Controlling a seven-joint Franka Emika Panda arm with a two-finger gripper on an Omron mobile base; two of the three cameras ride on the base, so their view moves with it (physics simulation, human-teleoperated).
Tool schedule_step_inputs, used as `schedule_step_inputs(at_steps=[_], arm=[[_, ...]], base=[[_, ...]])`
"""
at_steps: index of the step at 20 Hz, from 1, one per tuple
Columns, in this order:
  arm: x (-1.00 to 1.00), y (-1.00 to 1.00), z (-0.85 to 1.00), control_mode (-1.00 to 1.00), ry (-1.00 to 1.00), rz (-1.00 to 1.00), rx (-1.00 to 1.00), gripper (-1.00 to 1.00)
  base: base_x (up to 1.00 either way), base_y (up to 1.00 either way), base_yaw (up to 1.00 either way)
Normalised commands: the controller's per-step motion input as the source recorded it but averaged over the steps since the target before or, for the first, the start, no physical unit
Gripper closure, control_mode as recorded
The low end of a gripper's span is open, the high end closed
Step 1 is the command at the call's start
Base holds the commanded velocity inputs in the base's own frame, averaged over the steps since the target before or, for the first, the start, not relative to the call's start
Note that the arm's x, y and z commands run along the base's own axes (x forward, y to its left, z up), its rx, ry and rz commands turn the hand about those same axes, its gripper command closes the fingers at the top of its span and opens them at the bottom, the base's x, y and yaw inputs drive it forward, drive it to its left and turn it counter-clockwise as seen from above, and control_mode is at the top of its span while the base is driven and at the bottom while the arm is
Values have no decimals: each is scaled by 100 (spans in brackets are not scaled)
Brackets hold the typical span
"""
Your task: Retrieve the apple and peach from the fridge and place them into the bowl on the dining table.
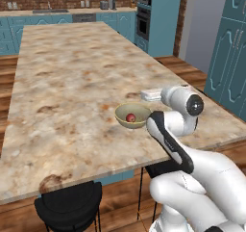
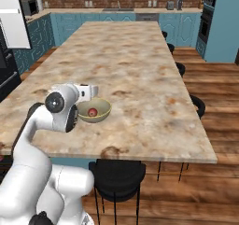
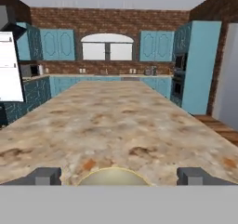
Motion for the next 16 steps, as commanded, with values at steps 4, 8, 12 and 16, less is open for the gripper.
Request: schedule_step_inputs(at_steps=[4, 8, 12, 16], arm=[[-100, -18, 100, -100, -26, 14, 0, -100], [-100, 0, 100, -100, 1, 6, -5, -100], [-99, 0, 97, -100, 18, 1, -10, -100], [-39, 0, 15, -100, 19, 0, -9, -100]], base=[[0, 0, 0], [0, 0, 0], [0, 0, 0], [0, 0, 0]])
